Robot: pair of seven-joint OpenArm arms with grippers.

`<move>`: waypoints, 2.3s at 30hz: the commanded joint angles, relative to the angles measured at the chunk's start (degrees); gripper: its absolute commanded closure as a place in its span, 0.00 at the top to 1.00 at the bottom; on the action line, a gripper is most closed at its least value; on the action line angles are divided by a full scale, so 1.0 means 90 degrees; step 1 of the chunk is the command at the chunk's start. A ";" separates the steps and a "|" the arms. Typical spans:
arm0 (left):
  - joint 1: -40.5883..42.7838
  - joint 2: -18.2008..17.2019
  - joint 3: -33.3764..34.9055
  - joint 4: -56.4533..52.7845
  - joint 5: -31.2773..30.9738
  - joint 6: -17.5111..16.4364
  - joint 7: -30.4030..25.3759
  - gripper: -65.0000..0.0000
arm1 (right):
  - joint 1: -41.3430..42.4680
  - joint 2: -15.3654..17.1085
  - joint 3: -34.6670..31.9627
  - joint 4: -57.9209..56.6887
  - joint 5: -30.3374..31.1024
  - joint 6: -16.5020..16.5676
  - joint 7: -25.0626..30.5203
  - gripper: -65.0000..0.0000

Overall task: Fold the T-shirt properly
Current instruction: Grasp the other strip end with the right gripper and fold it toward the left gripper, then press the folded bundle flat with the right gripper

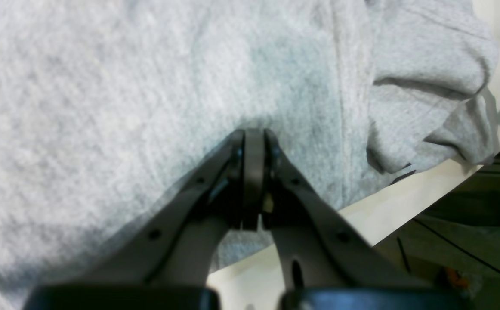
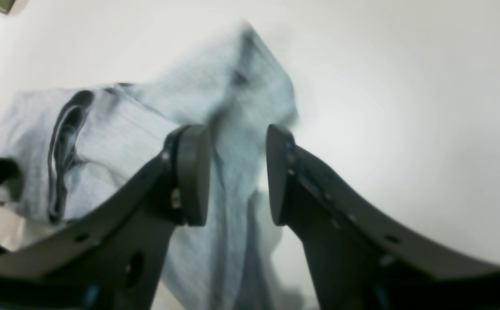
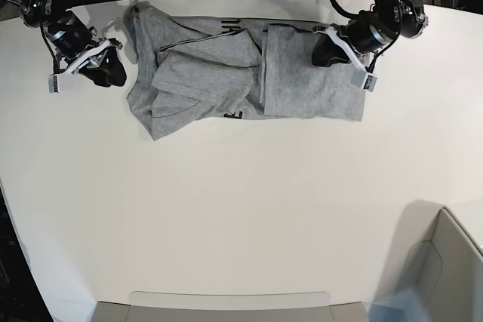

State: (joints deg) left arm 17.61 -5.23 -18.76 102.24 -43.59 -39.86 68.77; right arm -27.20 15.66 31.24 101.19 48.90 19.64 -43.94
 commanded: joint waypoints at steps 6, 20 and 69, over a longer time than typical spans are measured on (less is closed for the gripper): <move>-0.0017 -0.0039 -0.0010 0.0084 -0.0133 -0.0016 -0.0105 0.00 | 0.0126 0.0004 -0.0009 -0.0855 0.0236 0.0978 0.0072 0.36; -0.0144 -0.0039 -0.0010 -0.0278 -0.0133 -0.0016 -0.0105 0.00 | 0.0673 -0.0446 -0.1103 -0.1695 0.0236 0.1115 0.0082 0.36; 0.0383 -0.0830 -0.0079 0.0797 -0.0162 -0.0016 0.0295 0.00 | 0.1738 -0.1315 -0.1718 0.0855 -0.5439 -0.0917 -0.0583 0.00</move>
State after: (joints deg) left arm 20.82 -12.14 -19.25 108.33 -44.16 -39.90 71.96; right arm -12.51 3.36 15.42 107.68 -1.37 11.46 -51.27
